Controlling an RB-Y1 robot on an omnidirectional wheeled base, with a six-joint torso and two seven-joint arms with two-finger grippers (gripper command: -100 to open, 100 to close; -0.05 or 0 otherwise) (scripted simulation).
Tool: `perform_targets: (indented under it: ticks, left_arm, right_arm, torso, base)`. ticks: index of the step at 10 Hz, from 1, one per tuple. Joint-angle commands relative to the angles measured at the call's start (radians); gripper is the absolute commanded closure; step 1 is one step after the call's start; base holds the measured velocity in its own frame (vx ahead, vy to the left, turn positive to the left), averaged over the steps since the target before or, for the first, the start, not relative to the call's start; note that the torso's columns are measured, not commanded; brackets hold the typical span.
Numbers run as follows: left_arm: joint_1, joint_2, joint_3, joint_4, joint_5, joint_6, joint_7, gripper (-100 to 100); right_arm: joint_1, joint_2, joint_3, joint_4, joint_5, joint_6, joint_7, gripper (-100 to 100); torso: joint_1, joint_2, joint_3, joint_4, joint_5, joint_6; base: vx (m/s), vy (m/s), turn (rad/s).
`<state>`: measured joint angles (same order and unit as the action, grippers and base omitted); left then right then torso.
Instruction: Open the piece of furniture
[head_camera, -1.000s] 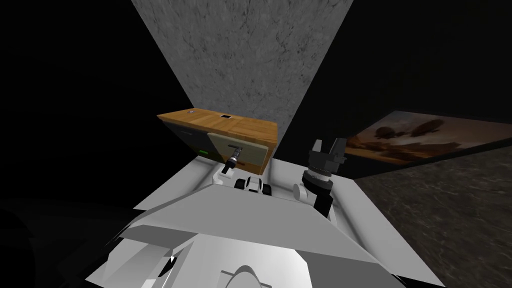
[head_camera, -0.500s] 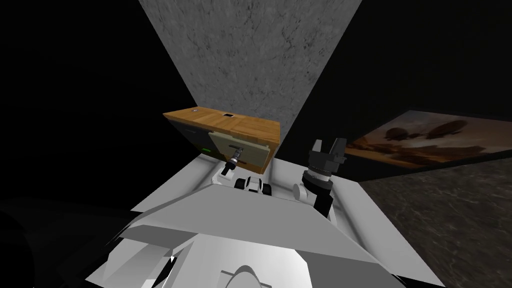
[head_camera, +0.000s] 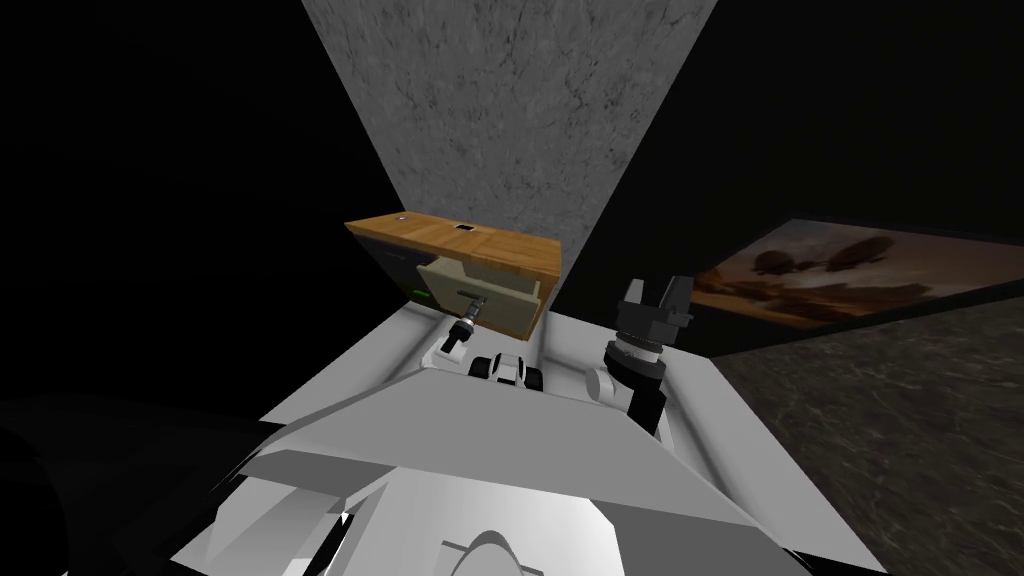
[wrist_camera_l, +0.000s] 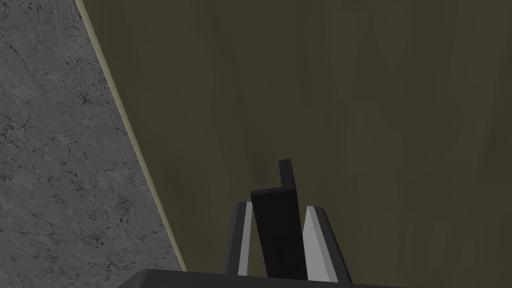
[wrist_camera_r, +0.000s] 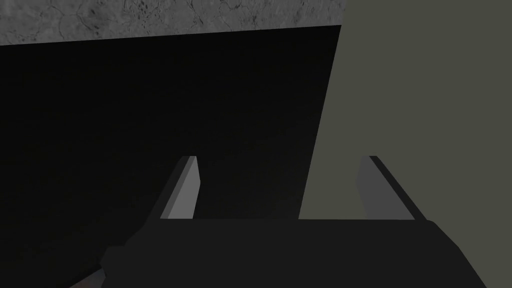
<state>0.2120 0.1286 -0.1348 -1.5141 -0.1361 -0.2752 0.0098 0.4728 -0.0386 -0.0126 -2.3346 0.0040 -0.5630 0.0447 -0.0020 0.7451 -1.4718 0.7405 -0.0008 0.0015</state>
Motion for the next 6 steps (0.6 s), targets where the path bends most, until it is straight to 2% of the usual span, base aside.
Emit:
perform_targets:
  ticks: [1,2,6]
  left_arm:
    - [0.008,0.002,-0.005,-0.009,-0.001,0.003,0.002,100]
    - [0.007,0.010,-0.008,-0.045,0.001,0.050,0.009,-100]
    - [-0.004,0.025,-0.011,-0.124,0.005,0.137,0.024,-100]
  right_arm:
    - [0.000,0.000,0.000,0.000,0.000,0.000,0.000,0]
    - [0.000,0.000,0.000,0.000,0.000,0.000,0.000,0]
    - [0.001,0.000,0.000,0.000,0.000,0.000,0.000,0]
  torso:
    - [-0.001,-0.001,-0.001,0.001,0.000,0.000]
    - [-0.002,-0.009,-0.005,0.001,-0.002,0.000]
    - [0.002,-0.009,-0.005,-0.002,0.001,-0.001]
  base:
    - [-0.120,0.017,0.003]
    - [-0.047,0.010,-0.010]
    - [-0.021,0.004,-0.010]
